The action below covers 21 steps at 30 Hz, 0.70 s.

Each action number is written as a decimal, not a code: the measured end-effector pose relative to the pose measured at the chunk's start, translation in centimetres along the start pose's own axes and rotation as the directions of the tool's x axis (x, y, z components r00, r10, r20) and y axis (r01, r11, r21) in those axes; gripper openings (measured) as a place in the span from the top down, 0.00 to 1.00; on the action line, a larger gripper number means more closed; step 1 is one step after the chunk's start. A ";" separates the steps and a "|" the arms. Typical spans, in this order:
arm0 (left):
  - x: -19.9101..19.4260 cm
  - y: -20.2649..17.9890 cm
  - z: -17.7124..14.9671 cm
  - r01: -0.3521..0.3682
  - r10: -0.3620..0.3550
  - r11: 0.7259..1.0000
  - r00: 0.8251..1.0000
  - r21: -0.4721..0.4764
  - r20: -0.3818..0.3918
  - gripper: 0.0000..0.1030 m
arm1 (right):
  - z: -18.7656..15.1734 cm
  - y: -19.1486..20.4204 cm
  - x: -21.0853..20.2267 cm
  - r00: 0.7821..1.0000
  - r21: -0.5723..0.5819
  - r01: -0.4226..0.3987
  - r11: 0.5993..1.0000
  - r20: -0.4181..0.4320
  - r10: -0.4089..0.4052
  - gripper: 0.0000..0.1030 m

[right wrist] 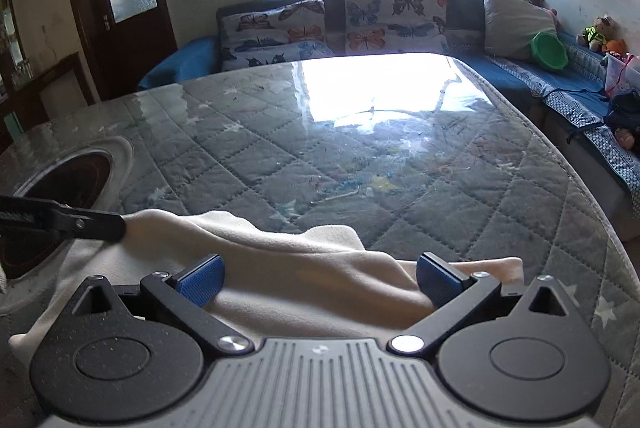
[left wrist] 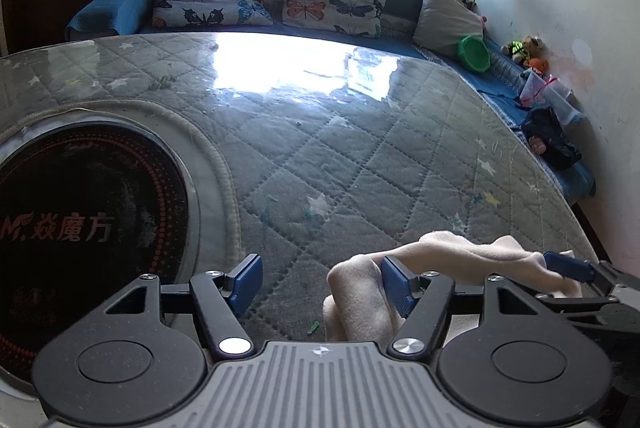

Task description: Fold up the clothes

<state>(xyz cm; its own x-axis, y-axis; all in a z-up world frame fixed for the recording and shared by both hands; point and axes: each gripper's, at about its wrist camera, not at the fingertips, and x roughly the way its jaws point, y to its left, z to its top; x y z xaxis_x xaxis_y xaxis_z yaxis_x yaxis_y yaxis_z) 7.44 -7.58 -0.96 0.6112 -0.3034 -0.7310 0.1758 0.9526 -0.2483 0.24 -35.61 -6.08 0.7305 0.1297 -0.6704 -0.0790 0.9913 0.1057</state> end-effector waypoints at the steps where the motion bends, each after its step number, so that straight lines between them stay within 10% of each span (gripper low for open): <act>1: -0.2 0.1 0.0 0.001 -0.001 1.000 1.000 -0.003 0.002 0.34 | 0.0 0.1 0.0 1.000 -0.006 0.005 1.000 -0.003 -0.005 0.00; 21: -0.6 0.0 -0.5 0.111 -0.114 0.992 0.992 -0.062 -0.050 0.61 | -0.9 1.2 -4.8 0.994 -0.021 -0.084 0.996 0.071 0.085 0.00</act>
<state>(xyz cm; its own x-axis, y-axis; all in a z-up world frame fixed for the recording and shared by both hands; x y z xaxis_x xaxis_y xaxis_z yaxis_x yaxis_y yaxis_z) 6.67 -7.43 -0.80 0.5479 -0.4109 -0.7286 0.1947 0.9098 -0.3667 -3.93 -35.01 -3.41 0.7675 0.2116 -0.6052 -0.1540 0.9772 0.1464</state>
